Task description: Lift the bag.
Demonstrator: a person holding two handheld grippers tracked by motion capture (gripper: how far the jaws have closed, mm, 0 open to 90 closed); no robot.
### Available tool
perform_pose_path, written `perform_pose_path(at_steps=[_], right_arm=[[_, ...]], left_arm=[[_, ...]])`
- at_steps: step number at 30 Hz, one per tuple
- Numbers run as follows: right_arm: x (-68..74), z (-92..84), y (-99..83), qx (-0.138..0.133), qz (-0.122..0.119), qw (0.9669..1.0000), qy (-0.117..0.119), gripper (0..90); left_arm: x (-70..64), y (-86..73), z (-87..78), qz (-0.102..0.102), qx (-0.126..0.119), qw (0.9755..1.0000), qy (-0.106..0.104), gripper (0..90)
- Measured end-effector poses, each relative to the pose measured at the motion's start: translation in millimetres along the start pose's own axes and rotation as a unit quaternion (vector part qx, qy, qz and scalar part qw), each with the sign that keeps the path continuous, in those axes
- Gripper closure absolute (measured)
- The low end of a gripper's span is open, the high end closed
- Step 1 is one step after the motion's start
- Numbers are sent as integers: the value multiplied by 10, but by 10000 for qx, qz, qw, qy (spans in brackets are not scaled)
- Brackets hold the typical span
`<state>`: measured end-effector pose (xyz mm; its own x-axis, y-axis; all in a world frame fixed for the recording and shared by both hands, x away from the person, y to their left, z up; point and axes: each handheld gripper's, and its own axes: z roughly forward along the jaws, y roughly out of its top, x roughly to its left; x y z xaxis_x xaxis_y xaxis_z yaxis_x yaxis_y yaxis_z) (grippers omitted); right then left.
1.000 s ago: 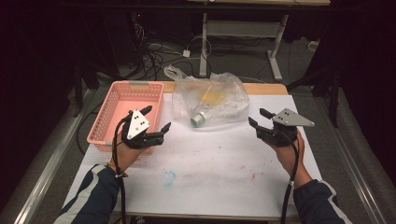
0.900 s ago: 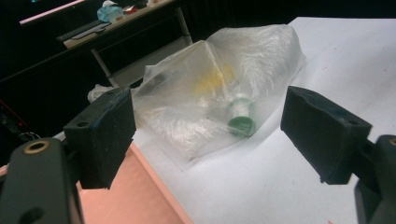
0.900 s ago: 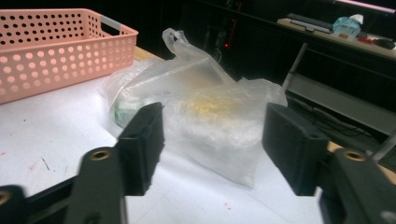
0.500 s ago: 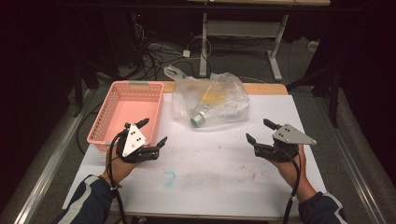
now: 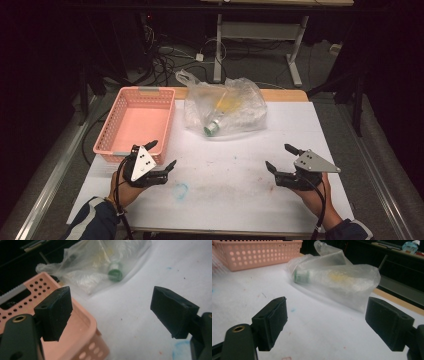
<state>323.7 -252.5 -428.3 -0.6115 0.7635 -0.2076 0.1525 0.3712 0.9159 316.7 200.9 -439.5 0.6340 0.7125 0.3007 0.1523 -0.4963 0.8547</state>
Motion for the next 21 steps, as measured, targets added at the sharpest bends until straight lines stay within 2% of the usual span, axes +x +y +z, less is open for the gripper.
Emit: perform_pose_path(at_steps=[2,7,13,15,21], right_arm=[[24,-23,-48,24,-44,10000,-12,186],[92,-100,-160,112,-22,9999,44,184],[148,-180,-277,211,-30,9998,57,179],[161,-194,-293,242,-79,9997,24,177],[182,-209,-288,208,-189,9996,1,177]], left_arm=[[-18,-61,-34,-53,78,9999,67,176],[-47,-206,-141,-223,221,9995,27,176],[-75,-291,-204,-131,392,9991,20,176],[-75,-291,-199,-179,382,9991,-11,176],[-94,-281,-193,-108,406,9991,-61,176]])
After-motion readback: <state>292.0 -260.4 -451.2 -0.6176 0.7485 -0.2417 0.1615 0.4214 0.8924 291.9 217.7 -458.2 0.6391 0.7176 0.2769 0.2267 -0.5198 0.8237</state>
